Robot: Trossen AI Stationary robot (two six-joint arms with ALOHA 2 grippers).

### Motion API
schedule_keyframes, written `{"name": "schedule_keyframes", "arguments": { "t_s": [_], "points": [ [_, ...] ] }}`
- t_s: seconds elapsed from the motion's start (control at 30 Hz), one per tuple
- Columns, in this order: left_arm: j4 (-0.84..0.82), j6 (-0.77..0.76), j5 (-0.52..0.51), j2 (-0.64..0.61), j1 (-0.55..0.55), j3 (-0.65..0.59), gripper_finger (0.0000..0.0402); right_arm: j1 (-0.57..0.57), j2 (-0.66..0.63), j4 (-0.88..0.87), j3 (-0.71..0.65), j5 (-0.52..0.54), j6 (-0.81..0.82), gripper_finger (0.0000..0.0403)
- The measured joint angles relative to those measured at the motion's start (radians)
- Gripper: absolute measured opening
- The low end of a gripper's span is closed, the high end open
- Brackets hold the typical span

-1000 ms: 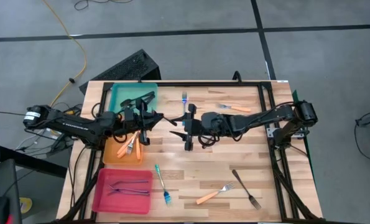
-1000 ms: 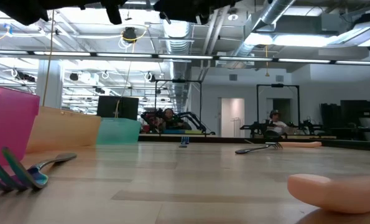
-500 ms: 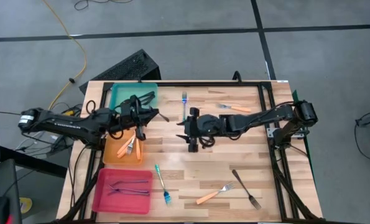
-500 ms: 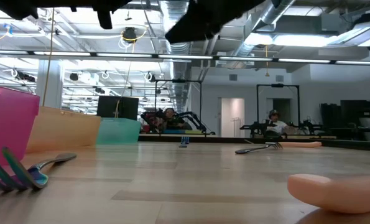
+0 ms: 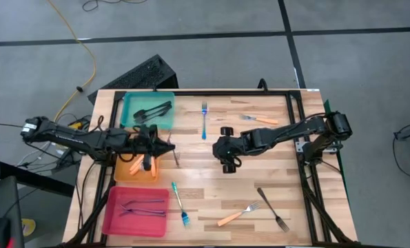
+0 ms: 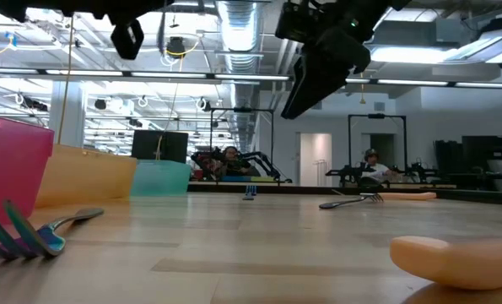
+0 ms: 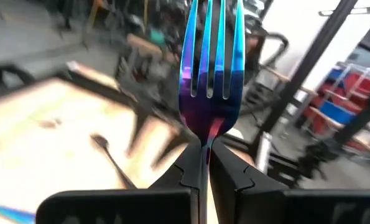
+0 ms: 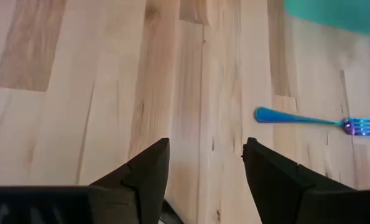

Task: Sort silverware by color (type)
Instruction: Put the blue fork into the red bin

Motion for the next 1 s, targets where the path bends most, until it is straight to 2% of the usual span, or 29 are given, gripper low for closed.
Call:
{"name": "schedule_keyframes", "arguments": {
  "t_s": [0.13, 0.23, 0.4, 0.6, 0.73, 1.0],
  "points": [
    [-0.131, -0.087, -0.022, 0.032, -0.077, 0.076, 0.0, -0.005, 0.0, -0.001, 0.0, 0.0, 0.001, 0.0223],
    [-0.309, -0.121, -0.053, 0.078, -0.145, 0.184, 0.0, -0.005, 0.0, -0.001, 0.0, 0.001, 0.003, 0.0223],
    [-0.633, -0.184, -0.125, 0.203, -0.259, 0.407, 0.0, -0.01, 0.0, -0.005, 0.0, 0.002, 0.017, 0.0223],
    [-0.928, -0.341, -0.129, 0.366, -0.374, 0.593, 0.0, -0.011, 0.0, 0.008, -0.025, 0.002, 0.043, 0.0223],
    [-1.021, -0.488, -0.128, 0.45, -0.453, 0.619, 0.0, -0.011, 0.0, 0.016, -0.066, 0.001, 0.059, 0.0223],
    [-1.039, -0.795, -0.086, 0.546, -0.593, 0.621, 0.0, -0.012, 0.0, 0.077, -0.129, 0.001, 0.074, 0.0223]
  ]
}}
